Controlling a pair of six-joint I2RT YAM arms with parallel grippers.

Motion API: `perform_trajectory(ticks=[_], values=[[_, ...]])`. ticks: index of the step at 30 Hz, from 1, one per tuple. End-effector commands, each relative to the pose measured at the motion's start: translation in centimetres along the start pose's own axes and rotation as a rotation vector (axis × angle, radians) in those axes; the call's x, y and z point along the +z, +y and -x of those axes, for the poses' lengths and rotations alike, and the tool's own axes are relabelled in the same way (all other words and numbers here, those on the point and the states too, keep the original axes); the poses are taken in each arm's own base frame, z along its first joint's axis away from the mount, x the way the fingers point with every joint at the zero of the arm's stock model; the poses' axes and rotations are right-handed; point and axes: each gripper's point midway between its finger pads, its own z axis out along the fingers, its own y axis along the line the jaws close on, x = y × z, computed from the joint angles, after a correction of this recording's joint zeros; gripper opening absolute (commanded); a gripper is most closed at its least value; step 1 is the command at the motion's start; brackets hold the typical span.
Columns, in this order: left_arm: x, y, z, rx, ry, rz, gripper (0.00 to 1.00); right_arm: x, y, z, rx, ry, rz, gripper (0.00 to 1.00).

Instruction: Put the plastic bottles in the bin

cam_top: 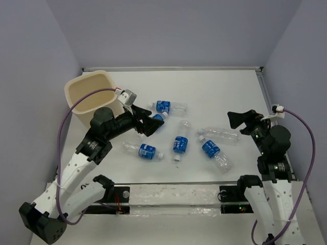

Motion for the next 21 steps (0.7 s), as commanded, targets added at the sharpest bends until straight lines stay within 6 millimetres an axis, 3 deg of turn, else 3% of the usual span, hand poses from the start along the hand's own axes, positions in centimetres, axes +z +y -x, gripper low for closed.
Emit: perform_trajectory(ticks=[1,7,10,11,12,13,14,16,17,20,21], values=[[0.2,-0.6,1.1,-0.046,-0.046,-0.013,0.99,-0.6,0.3,0.4,-0.035,-0.023,0.017,0.96],[1.0,0.9,0.6,-0.116,-0.089,0.050,0.99,-0.7,0.0,-0.6,-0.028,-0.004,0.020,0.93],[2.7,2.0,-1.7,-0.160,-0.034,0.093,0.99,-0.6,-0.3,-1.2,-0.022,0.011,0.018,0.92],[3.3,1.4,-2.8,-0.159,-0.006,0.090,0.99,-0.6,-0.3,-1.3,-0.020,0.014,0.020,0.92],[4.2,2.7,-3.7,-0.154,0.006,0.166,0.98,-0.6,-0.2,-1.5,-0.018,0.023,0.026,0.92],[4.6,3.1,-4.3,-0.143,0.014,0.204,0.87,-0.7,-0.2,-1.6,-0.015,0.029,0.030,0.92],[5.0,2.6,-5.7,-0.134,0.052,0.226,0.84,-0.7,-0.1,-1.7,-0.014,0.031,0.036,0.92],[5.7,4.8,-6.8,-0.103,0.059,0.376,0.81,-0.7,-0.1,-2.2,-0.009,0.044,0.042,0.92],[6.2,5.1,-8.3,-0.091,0.101,0.409,0.77,-0.7,-0.2,-2.4,-0.008,0.048,0.041,0.92],[6.6,6.8,-9.4,-0.044,0.118,0.522,0.78,-0.6,-0.1,-3.3,-0.001,0.081,0.060,0.92],[7.2,7.1,-10.7,-0.031,0.154,0.534,0.78,-0.6,-0.2,-3.7,0.002,0.095,0.060,0.92]])
